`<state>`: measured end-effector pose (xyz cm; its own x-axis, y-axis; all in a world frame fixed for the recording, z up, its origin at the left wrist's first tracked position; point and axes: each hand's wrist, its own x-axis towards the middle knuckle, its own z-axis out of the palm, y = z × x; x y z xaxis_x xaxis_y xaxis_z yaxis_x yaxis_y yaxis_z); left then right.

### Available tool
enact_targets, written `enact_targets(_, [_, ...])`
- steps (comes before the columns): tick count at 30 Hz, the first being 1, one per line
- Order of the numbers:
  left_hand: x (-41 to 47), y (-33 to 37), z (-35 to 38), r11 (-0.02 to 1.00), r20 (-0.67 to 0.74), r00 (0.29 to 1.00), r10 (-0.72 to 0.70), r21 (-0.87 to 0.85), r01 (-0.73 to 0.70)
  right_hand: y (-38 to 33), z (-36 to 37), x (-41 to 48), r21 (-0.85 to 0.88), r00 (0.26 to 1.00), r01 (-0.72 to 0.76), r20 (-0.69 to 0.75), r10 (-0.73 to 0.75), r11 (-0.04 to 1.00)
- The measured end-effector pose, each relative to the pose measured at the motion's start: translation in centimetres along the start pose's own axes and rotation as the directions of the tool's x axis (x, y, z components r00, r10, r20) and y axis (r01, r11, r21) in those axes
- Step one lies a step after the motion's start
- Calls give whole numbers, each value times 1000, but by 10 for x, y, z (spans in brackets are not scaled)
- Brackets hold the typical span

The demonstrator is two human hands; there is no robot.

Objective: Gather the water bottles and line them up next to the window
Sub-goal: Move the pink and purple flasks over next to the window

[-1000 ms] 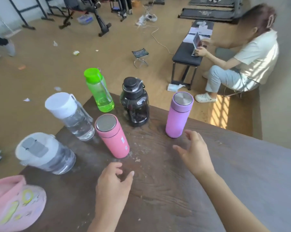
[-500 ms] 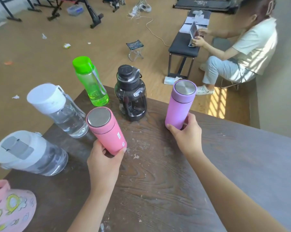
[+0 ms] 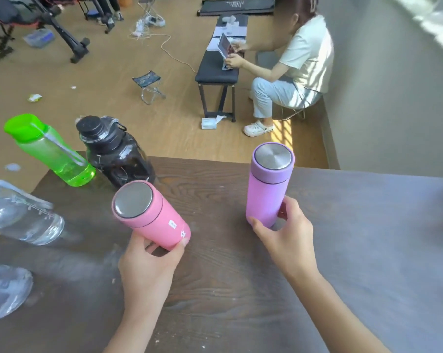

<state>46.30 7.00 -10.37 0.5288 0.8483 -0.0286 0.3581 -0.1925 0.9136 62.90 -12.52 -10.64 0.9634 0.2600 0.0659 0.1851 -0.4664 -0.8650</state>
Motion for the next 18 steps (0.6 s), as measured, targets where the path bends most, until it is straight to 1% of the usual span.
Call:
enact_targets(4, [-30, 38, 70, 996, 186, 978, 92, -2, -93, 28, -70, -32, 25, 990, -76, -120, 78, 997])
enact_targets(7, [-64, 67, 126, 985, 346, 924, 165, -10, -172, 51, -127, -64, 28, 962, -127, -241, 130, 991])
enact_targets(10, [-111, 95, 174, 964, 482, 840, 250, -41, -263, 77, -180, -102, 25, 914, -200, -356, 196, 980])
enact_targets(12, [-148, 108, 204, 947, 563, 771, 296, -64, -316, 95, -213, -132, 47, 869, -255, -426, 250, 966])
enact_targets(15, [-205, 118, 246, 927, 660, 672, 337, -106, -360, 122, -255, -178, 79, 792, -323, -522, 315, 943])
enact_targets(18, [-255, 127, 281, 917, 732, 583, 353, -147, -371, 142, -289, -215, 81, 727, -361, -600, 335, 929])
